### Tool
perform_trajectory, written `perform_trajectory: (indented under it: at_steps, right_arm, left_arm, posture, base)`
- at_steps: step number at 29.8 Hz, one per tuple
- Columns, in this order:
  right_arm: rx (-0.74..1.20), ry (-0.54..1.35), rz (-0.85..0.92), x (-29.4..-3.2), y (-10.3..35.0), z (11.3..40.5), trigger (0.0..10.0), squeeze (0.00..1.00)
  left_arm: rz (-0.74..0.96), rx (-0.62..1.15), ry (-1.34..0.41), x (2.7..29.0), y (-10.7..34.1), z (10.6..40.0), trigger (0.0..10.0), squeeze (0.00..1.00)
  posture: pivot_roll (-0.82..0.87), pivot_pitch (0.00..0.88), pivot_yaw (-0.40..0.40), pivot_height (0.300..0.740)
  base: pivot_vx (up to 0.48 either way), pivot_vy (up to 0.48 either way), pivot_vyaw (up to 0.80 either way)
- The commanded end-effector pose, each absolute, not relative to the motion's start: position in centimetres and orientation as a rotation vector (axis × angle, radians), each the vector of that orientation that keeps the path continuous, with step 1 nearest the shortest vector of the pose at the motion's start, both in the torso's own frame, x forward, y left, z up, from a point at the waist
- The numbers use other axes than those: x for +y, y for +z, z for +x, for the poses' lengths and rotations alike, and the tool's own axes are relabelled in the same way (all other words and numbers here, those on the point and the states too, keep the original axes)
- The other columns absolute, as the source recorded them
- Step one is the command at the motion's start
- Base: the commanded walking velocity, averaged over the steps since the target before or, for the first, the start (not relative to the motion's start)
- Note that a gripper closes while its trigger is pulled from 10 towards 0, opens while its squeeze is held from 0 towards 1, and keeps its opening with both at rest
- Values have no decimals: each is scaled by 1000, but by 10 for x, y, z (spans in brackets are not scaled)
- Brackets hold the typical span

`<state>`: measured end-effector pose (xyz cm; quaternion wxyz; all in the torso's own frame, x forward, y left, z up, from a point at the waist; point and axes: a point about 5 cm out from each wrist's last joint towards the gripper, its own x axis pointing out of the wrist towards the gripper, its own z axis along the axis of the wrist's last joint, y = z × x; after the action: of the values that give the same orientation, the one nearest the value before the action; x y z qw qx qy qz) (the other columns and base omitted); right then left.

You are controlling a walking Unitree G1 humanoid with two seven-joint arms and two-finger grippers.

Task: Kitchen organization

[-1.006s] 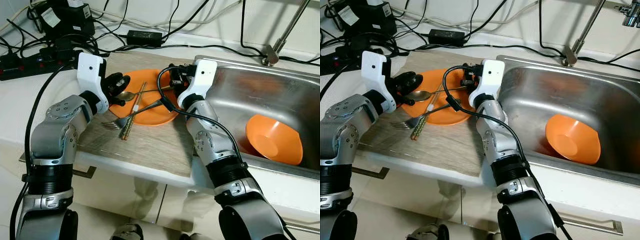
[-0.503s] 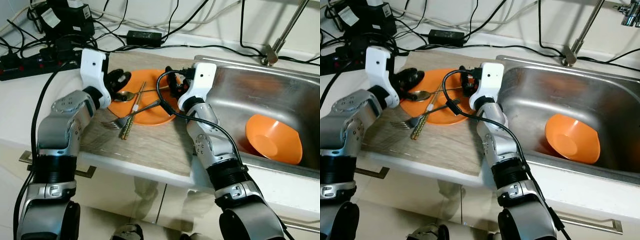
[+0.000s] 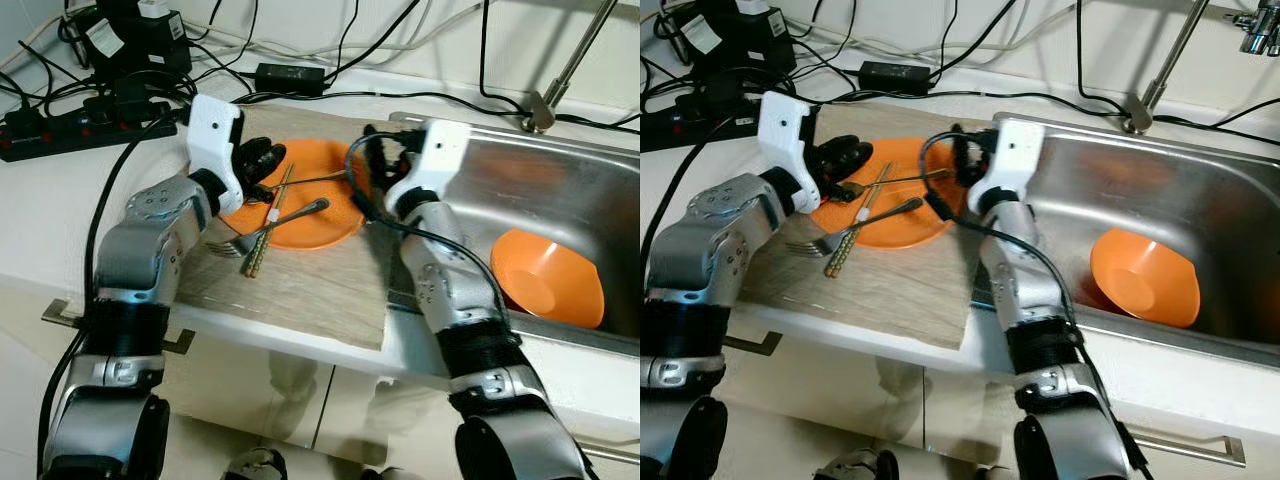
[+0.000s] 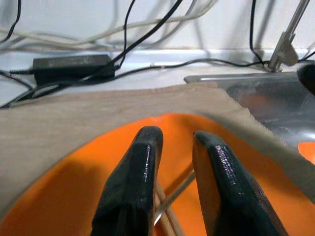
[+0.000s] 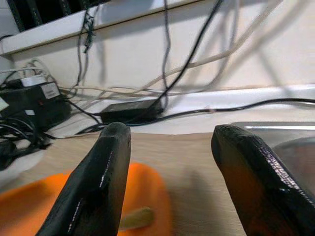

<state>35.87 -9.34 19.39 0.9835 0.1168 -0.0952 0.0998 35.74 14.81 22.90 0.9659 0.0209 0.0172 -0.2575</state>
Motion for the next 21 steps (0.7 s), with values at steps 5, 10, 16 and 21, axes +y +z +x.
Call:
perform_trajectory:
  at_steps: [5, 10, 16, 21]
  right_arm:
    - [-196, 163, 226, -107, 193, 351, 10000, 0]
    - [-191, 169, 221, -103, 190, 347, 10000, 0]
    - [-193, 182, 204, -106, 194, 346, 10000, 0]
    - [-191, 169, 211, -108, 194, 347, 10000, 0]
  left_arm:
    - [55, 84, -497, 148, 216, 366, 10000, 0]
    - [86, 133, -479, 160, 204, 368, 10000, 0]
    - [143, 200, -451, 178, 192, 368, 10000, 0]
    - [145, 195, -455, 182, 197, 369, 10000, 0]
  posture:
    - [-36, 0, 9, 740]
    - [-36, 0, 10, 740]
    - [-35, 0, 14, 740]
    - [-28, 0, 15, 740]
  base:
    - [0, 0, 0]
    - [0, 0, 0]
    - [0, 0, 0]
    - [0, 0, 0]
